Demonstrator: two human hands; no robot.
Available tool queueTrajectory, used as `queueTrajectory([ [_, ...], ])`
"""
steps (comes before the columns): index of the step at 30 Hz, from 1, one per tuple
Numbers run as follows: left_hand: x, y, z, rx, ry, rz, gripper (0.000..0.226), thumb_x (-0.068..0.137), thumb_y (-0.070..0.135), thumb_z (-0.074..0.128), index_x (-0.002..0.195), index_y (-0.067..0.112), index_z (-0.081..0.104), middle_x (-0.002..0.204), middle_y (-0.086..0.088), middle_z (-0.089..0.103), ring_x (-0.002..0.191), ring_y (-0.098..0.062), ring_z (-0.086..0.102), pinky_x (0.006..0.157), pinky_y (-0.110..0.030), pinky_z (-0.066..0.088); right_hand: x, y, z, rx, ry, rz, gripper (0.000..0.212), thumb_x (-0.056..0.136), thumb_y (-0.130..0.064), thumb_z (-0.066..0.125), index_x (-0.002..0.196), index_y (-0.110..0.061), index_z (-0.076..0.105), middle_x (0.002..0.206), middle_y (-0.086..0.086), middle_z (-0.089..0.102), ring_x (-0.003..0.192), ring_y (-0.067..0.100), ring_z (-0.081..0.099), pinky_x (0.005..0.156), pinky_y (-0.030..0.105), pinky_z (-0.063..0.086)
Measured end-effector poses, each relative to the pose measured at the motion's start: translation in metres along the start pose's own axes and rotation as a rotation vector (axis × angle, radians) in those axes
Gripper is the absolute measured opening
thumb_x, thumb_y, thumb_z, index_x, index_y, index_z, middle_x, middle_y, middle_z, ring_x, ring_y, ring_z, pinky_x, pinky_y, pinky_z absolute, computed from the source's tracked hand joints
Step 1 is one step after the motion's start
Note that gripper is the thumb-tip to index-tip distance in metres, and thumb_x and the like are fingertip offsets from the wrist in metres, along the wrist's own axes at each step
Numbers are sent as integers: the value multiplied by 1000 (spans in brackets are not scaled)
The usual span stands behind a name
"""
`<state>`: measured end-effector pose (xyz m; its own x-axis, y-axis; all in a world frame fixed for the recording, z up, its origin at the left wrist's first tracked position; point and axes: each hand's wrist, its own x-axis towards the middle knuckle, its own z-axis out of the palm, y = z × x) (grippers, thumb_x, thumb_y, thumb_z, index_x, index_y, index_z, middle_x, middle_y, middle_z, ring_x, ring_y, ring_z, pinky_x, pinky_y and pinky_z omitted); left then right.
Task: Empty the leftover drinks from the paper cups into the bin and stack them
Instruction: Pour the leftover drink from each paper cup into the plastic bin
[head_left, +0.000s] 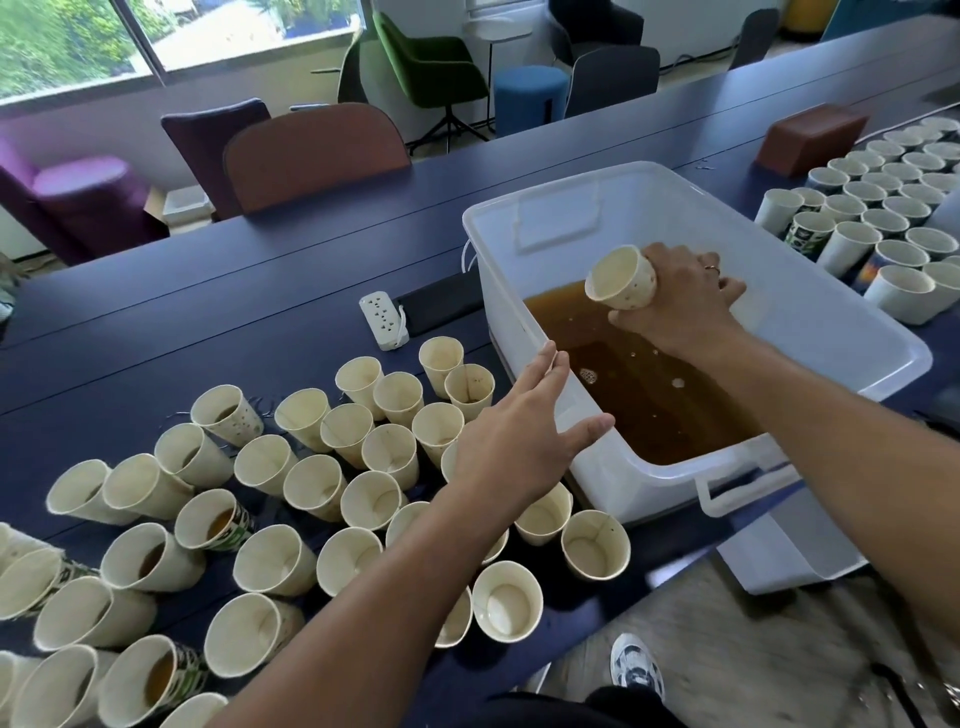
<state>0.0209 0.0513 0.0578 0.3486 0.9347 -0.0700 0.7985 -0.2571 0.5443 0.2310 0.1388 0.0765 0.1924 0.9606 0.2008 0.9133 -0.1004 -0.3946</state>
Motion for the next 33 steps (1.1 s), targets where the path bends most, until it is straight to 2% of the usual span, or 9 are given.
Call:
queueTrajectory([
  [5, -6, -10, 1, -191, -81, 47, 82, 94, 70, 47, 161, 39, 11, 165, 28, -3, 134, -16, 52, 108, -45, 46, -12, -60, -28, 281, 34, -56, 73, 78, -53, 77, 134, -19, 45, 131, 9, 50, 125, 30, 45, 102, 57, 39],
  [8, -10, -18, -10, -419, -41, -19, 79, 93, 61, 59, 159, 34, 24, 160, 5, 38, 103, -11, 65, 98, -41, 53, -26, -98, -31, 578, 25, -136, 84, 70, -62, 73, 135, -30, 32, 130, -4, 49, 121, 22, 51, 98, 57, 48],
  [10, -20, -26, -22, -534, 91, -68, 80, 90, 57, 66, 156, 33, 29, 144, 5, 56, 95, -10, 66, 93, -38, 54, -38, -122, -28, 679, -3, -191, 80, 79, -45, 77, 140, -28, 27, 128, -10, 44, 118, 14, 51, 94, 39, 54],
  [12, -33, -38, -36, -616, 248, -117, 82, 87, 51, 71, 155, 34, 29, 144, 18, 50, 95, -6, 65, 94, -35, 53, -50, -143, -22, 760, -86, -239, 75, 85, -29, 78, 142, -23, 28, 124, -13, 44, 111, 5, 52, 82, 16, 53],
  [14, -51, -53, -50, -661, 398, -156, 81, 87, 46, 73, 155, 33, 30, 142, 22, 51, 91, -4, 66, 90, -28, 54, -62, -163, -12, 839, -204, -265, 71, 84, -23, 78, 139, -24, 32, 118, -19, 47, 106, -4, 53, 74, 7, 50],
  [22, -133, -112, -66, -735, 667, -356, 54, 82, 30, 84, 129, 32, 56, 113, 15, 68, 80, -1, 68, 76, -27, 56, -114, -215, 46, 881, -718, -405, 63, 75, -30, 83, 127, -36, 48, 117, -17, 63, 113, 3, 59, 95, 34, 54],
  [26, -175, -135, -60, -693, 727, -470, 52, 75, 34, 87, 119, 29, 60, 103, 14, 70, 78, -6, 66, 71, -29, 56, -131, -241, 56, 806, -961, -490, 47, 84, -55, 67, 123, -30, 59, 112, -15, 68, 108, -5, 61, 89, 18, 50],
  [29, -199, -156, -55, -613, 786, -546, 61, 70, 44, 84, 124, 29, 58, 105, 16, 70, 78, -5, 65, 70, -27, 54, -139, -263, 63, 791, -1012, -452, 35, 99, -56, 44, 107, -33, 69, 101, -25, 71, 97, -13, 62, 82, 10, 48],
  [33, -225, -176, -53, -565, 848, -631, 64, 73, 38, 87, 128, 40, 54, 106, 17, 67, 77, -3, 63, 70, -21, 52, -152, -300, 90, 633, -866, -620, 32, 105, -31, 47, 93, -16, 72, 79, -6, 69, 71, -1, 55, 68, 30, 45],
])
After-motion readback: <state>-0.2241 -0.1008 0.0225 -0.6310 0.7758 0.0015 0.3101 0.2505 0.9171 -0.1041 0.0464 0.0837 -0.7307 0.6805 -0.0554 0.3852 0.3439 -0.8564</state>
